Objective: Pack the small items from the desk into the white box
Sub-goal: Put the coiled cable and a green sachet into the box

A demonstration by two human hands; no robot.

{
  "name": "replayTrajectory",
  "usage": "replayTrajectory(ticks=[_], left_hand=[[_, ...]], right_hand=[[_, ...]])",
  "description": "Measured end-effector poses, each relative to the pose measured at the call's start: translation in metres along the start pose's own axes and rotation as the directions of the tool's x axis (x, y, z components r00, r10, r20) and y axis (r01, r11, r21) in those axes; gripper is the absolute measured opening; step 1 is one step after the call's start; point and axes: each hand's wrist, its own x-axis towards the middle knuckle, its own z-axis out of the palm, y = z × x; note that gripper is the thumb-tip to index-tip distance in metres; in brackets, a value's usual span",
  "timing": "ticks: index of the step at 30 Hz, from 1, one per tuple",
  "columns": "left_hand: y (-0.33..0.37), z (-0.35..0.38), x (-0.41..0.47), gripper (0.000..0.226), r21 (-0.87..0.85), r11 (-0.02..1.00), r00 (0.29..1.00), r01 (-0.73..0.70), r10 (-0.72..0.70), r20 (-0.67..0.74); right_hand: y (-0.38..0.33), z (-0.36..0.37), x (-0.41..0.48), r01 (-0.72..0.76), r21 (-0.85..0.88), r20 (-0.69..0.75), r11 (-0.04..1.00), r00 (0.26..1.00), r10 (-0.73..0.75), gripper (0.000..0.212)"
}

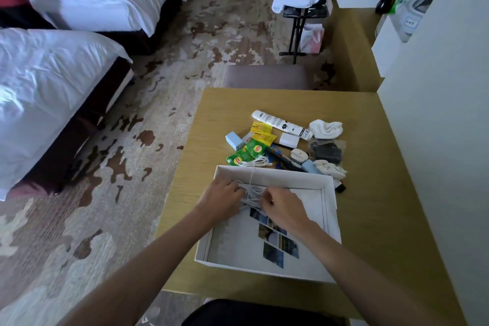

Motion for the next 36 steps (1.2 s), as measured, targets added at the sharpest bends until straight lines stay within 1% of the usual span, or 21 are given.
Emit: replayTrajectory(ticks=[2, 4, 6, 7, 9, 11, 13, 16, 18, 21, 23, 24, 27, 29, 31, 33, 36], left_hand=[[-0.001, -0.009, -0.003, 0.039, -0.126, 0.99, 0.996, 0.067, -0.074, -0.05], [-0.004, -0.018, -0.006, 0.035, -0.265, 0.956, 0.975, 0.123, -0.166, -0.146], [-0.009, -0.03, -0.006, 0.027, -0.377, 0.911, 0.932, 0.168, -0.271, -0.239], [-0.012, -0.035, -0.003, 0.023, -0.431, 0.882, 0.909, 0.189, -0.323, -0.263], [-0.019, -0.043, 0.003, 0.018, -0.515, 0.822, 0.87, 0.243, -0.42, -0.26], [-0.028, -0.045, 0.013, 0.017, -0.564, 0.771, 0.849, 0.295, -0.483, -0.216], [-0.04, -0.043, 0.025, 0.019, -0.616, 0.716, 0.843, 0.327, -0.516, -0.152], [-0.059, -0.032, 0.044, 0.023, -0.7, 0.607, 0.843, 0.377, -0.538, -0.013], [-0.074, -0.02, 0.058, 0.023, -0.733, 0.557, 0.859, 0.391, -0.507, 0.073], [-0.094, 0.005, 0.082, 0.02, -0.742, 0.503, 0.874, 0.444, -0.426, 0.234], [-0.105, 0.024, 0.098, 0.019, -0.71, 0.507, 0.865, 0.489, -0.388, 0.319], [-0.109, 0.034, 0.106, 0.022, -0.696, 0.514, 0.86, 0.502, -0.379, 0.341], [-0.114, 0.058, 0.129, 0.047, -0.655, 0.552, 0.856, 0.516, -0.351, 0.379], [-0.115, 0.068, 0.141, 0.062, -0.598, 0.607, 0.851, 0.523, -0.332, 0.407], [-0.113, 0.075, 0.148, 0.071, -0.54, 0.665, 0.85, 0.516, -0.317, 0.421], [-0.11, 0.081, 0.15, 0.074, -0.524, 0.686, 0.856, 0.505, -0.32, 0.406], [-0.108, 0.086, 0.151, 0.076, -0.531, 0.681, 0.859, 0.505, -0.335, 0.387]], right_hand=[[-0.002, -0.018, 0.001, 0.076, -0.012, -0.036, 0.997, 0.996, -0.076, 0.011], [-0.006, -0.038, 0.006, 0.127, 0.045, -0.065, 0.991, 0.99, -0.124, 0.01], [-0.01, -0.057, 0.015, 0.161, 0.079, -0.103, 0.984, 0.983, -0.153, 0.013], [-0.012, -0.064, 0.021, 0.173, 0.088, -0.115, 0.981, 0.98, -0.163, 0.014], [-0.016, -0.073, 0.035, 0.192, 0.11, -0.121, 0.975, 0.976, -0.179, 0.014], [-0.016, -0.076, 0.052, 0.184, 0.115, -0.121, 0.976, 0.978, -0.17, 0.012], [-0.014, -0.073, 0.071, 0.148, 0.093, -0.092, 0.985, 0.986, -0.14, 0.012], [-0.011, -0.061, 0.104, 0.089, 0.017, 0.015, 0.996, 0.996, -0.09, 0.016], [-0.012, -0.051, 0.125, 0.062, -0.089, 0.126, 0.994, 0.991, -0.051, 0.024], [-0.012, -0.034, 0.149, 0.097, -0.237, 0.249, 0.967, 0.968, -0.036, 0.035], [-0.012, -0.023, 0.163, 0.129, -0.318, 0.321, 0.939, 0.947, -0.021, 0.034], [-0.013, -0.017, 0.168, 0.144, -0.357, 0.366, 0.923, 0.931, -0.004, 0.03], [-0.013, -0.007, 0.18, 0.172, -0.431, 0.443, 0.886, 0.896, 0.042, 0.015], [-0.012, -0.007, 0.185, 0.189, -0.44, 0.444, 0.878, 0.895, 0.03, 0.018], [-0.008, -0.01, 0.187, 0.186, -0.43, 0.442, 0.884, 0.897, 0.026, 0.022], [-0.002, -0.015, 0.186, 0.15, -0.394, 0.425, 0.907, 0.904, 0.035, 0.022], [0.009, -0.025, 0.183, 0.066, -0.333, 0.353, 0.941, 0.934, 0.059, 0.015]])
